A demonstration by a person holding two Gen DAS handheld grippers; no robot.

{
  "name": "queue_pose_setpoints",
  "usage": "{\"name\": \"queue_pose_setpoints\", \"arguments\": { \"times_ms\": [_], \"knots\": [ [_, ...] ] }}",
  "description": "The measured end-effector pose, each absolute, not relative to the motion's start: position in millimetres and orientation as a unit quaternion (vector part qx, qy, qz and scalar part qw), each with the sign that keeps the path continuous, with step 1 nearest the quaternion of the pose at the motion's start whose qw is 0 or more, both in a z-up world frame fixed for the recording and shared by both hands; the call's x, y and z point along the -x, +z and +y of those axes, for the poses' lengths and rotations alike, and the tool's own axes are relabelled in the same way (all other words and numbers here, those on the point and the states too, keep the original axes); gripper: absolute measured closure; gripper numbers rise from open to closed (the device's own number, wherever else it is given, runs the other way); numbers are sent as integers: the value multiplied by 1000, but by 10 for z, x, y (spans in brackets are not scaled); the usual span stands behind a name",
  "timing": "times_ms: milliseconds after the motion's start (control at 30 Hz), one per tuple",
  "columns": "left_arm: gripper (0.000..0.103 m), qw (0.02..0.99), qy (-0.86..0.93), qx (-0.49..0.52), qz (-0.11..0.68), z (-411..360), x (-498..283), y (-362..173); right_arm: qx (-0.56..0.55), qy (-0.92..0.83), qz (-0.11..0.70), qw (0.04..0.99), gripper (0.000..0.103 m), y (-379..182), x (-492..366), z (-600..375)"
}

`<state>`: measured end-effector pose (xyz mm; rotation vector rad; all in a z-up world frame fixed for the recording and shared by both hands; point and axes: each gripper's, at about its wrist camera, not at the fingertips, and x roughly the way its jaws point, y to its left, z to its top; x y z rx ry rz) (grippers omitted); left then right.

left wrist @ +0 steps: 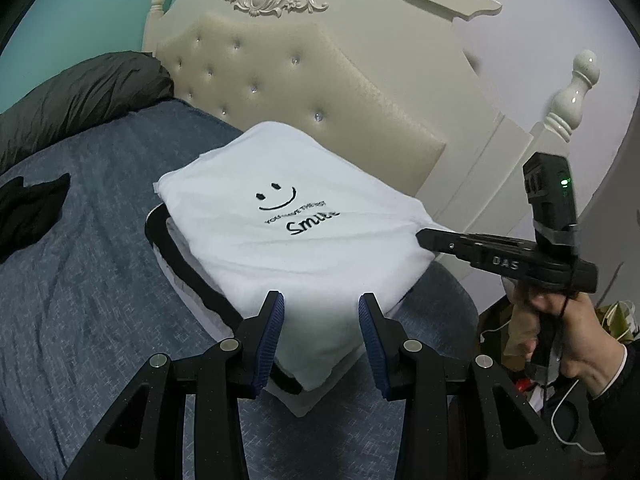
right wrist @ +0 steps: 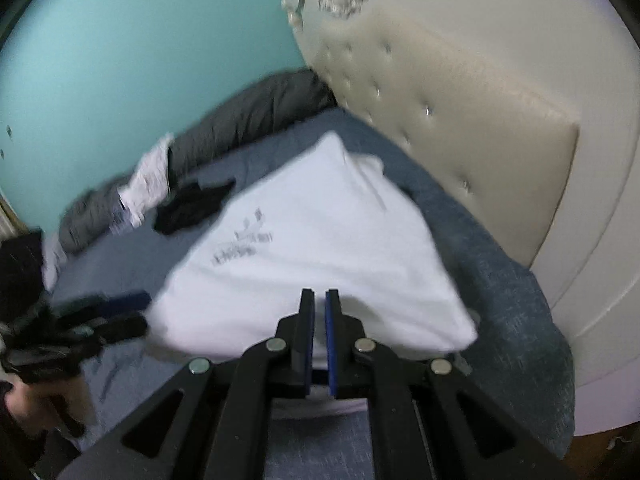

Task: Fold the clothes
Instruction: 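Lower the shirt onto the clothes stack with both grippers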

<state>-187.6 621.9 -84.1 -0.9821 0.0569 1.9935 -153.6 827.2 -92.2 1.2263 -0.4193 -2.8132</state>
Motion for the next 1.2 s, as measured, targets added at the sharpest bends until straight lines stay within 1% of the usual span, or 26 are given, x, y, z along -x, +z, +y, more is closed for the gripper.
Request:
{"name": "queue_pose_setpoints", "arguments": {
  "times_ms": [100,200,367,467,533,633,700,800,833,933,1000,1100,1200],
  "knots": [
    [61,442,803,399,27,6192,1878,-878,-405,-904,-136,-21,99,-1061,1489,8400],
    [61,440,803,401,23,6162,1895,-903,-414,-895,-156,-61,99,-1177,1416,8675],
    [61,439,803,402,25,6148,1895,-917,-401,-895,-171,-91,99,-1128,1294,8862],
    [61,438,804,401,27,6145,1889,-923,-364,-910,-182,-76,99,-939,1314,8814],
    [61,438,804,401,27,6148,1884,-922,-351,-918,-176,-53,99,-818,1361,8696],
    [61,437,805,401,27,6149,1881,-923,-353,-920,-168,-20,99,-759,1510,8532],
    [61,438,804,402,25,6140,1887,-928,-378,-913,-154,-10,99,-842,1647,8449],
    [61,443,801,403,25,6136,1877,-934,-413,-899,-143,-35,100,-1013,1744,8494],
    [61,444,800,402,26,6135,1874,-937,-415,-897,-144,-49,102,-1037,1732,8549],
    [61,442,802,401,20,6102,1887,-931,-406,-896,-153,-101,101,-1003,1676,8749],
    [61,441,803,400,13,6073,1907,-918,-389,-900,-171,-102,101,-927,1650,8838],
    [61,436,808,397,7,6039,1970,-885,-358,-916,-167,-67,101,-762,1682,8771],
    [61,431,811,396,2,6022,2039,-856,-367,-919,-142,-25,101,-698,1871,8593]
  ]
}}
